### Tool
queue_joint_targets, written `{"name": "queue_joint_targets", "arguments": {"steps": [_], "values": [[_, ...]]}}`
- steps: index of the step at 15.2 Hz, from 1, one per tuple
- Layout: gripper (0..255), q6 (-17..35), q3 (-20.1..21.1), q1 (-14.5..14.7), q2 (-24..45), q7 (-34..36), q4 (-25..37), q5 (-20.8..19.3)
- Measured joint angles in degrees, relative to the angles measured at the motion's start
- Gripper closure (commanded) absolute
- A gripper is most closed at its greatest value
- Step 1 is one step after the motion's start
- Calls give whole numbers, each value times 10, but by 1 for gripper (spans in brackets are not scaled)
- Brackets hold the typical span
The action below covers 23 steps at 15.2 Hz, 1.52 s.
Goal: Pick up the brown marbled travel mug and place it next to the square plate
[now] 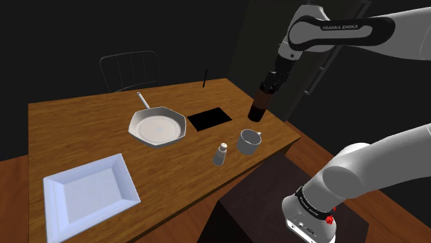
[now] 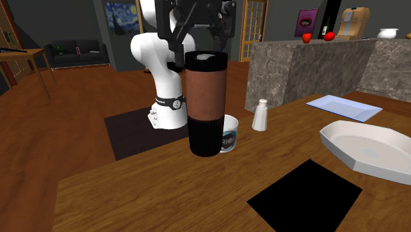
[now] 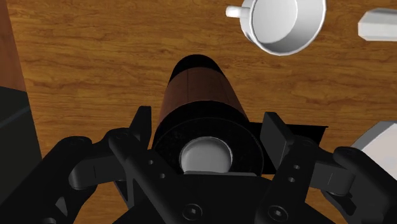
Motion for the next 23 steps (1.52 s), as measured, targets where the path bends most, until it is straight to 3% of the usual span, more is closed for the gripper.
{"name": "queue_joint_targets", "arguments": {"steps": [23], "values": [[255,-177,7,4,8,-2,184,6]]}}
